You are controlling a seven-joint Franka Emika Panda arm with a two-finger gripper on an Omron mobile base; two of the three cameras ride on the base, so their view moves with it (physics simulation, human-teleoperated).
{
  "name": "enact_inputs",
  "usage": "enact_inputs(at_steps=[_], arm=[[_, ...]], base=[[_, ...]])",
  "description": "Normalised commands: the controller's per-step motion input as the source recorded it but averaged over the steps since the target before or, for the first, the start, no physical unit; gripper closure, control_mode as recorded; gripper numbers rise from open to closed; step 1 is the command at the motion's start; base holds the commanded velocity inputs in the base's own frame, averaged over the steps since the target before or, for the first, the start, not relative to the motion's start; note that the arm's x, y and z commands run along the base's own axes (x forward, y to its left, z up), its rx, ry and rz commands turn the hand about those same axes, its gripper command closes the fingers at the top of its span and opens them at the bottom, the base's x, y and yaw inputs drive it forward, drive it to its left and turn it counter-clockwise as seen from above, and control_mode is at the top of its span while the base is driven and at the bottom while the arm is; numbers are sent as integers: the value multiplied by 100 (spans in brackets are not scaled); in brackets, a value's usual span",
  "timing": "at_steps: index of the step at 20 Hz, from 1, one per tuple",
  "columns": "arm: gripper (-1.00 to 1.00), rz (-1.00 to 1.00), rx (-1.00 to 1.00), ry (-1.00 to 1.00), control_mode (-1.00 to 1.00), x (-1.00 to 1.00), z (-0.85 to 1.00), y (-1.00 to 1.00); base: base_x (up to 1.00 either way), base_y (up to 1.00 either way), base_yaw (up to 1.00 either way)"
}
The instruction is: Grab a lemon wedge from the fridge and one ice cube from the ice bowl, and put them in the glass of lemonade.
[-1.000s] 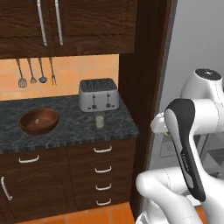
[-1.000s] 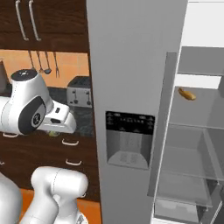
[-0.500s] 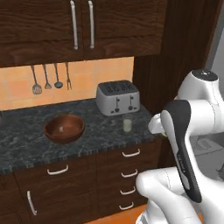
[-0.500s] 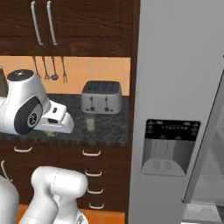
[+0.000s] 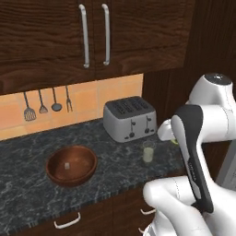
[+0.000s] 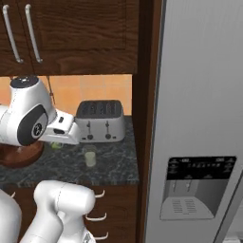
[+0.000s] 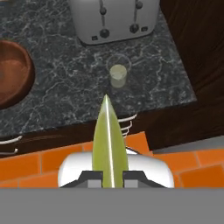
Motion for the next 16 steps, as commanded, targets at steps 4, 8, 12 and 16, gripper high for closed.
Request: enact_inputs(at_steps=[4, 8, 12, 16], arm=[[100, 0, 4, 12, -100, 17, -32, -5], [100, 0, 10, 22, -100, 36, -77, -4], [100, 0, -1, -2, -100, 31, -57, -1], [100, -3, -10, -8, -100, 40, -32, 0]], base=[[19, 0, 0], [0, 0, 0], [0, 0, 0], [0, 0, 0]])
